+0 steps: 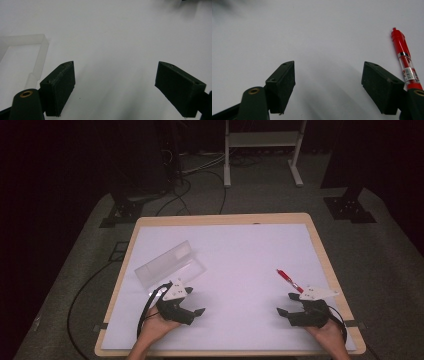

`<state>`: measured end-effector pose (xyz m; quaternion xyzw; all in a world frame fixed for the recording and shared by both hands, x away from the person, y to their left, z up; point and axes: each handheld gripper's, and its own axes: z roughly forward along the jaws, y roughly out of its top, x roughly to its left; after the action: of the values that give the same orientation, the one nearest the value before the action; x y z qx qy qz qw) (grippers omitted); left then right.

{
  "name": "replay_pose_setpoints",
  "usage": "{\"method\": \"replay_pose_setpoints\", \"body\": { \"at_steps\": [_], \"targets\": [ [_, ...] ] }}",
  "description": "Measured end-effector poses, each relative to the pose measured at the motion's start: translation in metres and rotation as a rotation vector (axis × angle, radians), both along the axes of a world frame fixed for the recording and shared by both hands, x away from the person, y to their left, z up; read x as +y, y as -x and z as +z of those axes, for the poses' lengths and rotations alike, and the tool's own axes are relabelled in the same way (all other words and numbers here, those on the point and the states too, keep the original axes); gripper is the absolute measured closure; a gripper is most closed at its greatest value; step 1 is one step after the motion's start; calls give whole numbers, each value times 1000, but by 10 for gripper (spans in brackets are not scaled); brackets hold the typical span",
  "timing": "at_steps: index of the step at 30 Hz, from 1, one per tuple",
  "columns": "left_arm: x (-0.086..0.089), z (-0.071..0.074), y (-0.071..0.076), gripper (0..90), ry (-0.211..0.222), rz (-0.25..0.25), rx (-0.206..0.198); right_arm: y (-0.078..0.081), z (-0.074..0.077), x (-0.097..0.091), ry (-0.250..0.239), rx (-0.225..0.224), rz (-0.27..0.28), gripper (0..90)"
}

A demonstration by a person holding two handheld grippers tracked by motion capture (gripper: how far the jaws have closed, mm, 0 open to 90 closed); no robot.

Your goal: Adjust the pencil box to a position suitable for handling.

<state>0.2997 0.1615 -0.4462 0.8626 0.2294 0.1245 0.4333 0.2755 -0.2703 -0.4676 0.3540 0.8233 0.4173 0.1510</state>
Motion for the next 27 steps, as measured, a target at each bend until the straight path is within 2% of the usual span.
{"method": "replay_pose_setpoints", "body": {
  "at_steps": [11, 15, 20, 24, 27],
  "targets": [
    [5, 3, -2, 163, -2, 17, -19, 0, 0, 2, 4, -3, 1, 260],
    [11, 9, -6, 164, -5, 33, -26, 1, -1, 4, 19, -2, 12, 260],
    [17, 11, -9, 165, -13, 46, -24, 1, 1, 6, 13, -11, 9, 260],
    [23, 15, -13, 165, -4, 63, -30, 1, 1, 7, 18, -12, 9, 261],
    [28, 16, -16, 165, -22, 75, -42, 1, 0, 7, 20, -11, 13, 260]
  ]
}}
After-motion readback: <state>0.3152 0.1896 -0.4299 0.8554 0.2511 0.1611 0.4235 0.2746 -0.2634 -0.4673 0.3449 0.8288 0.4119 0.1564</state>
